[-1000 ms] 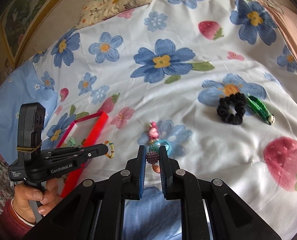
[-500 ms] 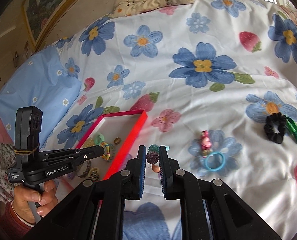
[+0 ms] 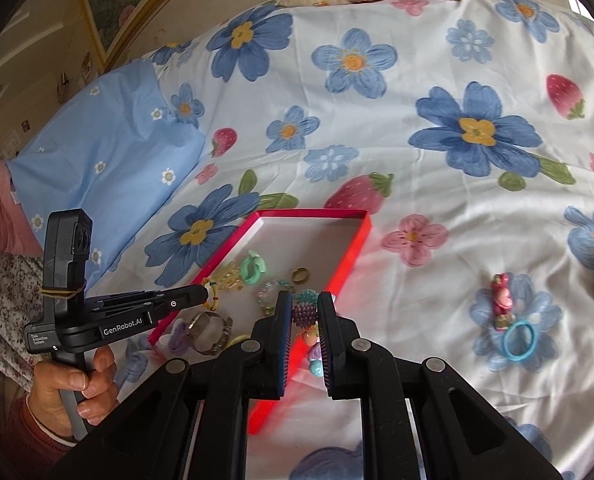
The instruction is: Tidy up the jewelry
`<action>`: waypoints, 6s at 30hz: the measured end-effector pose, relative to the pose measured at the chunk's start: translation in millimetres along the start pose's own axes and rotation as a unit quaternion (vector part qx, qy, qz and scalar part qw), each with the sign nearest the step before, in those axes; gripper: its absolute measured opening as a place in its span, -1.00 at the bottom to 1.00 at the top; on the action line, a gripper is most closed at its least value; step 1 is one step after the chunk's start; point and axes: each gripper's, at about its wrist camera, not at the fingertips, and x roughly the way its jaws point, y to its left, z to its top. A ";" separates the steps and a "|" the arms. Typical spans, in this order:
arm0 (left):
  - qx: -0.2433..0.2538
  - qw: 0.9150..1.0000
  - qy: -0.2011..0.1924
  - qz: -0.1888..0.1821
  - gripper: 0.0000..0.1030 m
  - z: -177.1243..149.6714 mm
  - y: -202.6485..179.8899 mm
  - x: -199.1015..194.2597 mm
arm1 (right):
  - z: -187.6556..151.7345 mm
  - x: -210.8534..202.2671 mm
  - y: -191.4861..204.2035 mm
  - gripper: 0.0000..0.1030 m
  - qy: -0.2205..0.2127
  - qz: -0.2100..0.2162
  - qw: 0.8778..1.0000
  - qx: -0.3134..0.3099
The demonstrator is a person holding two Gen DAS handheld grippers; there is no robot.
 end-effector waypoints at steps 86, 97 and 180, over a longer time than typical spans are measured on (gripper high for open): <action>-0.075 0.996 -0.018 0.052 0.64 -27.0 47.2 -29.1 | -7.2 70.9 35.9 0.52 0.036 0.030 0.999 0.000; -0.088 0.994 -0.017 0.057 0.74 -54.5 44.7 -49.7 | -32.8 43.1 37.2 0.61 0.015 0.046 0.999 0.020; 0.044 0.976 -0.119 0.177 0.99 -148.6 -20.3 -121.4 | -108.6 -1.5 65.3 1.00 -0.033 -0.061 0.995 -0.076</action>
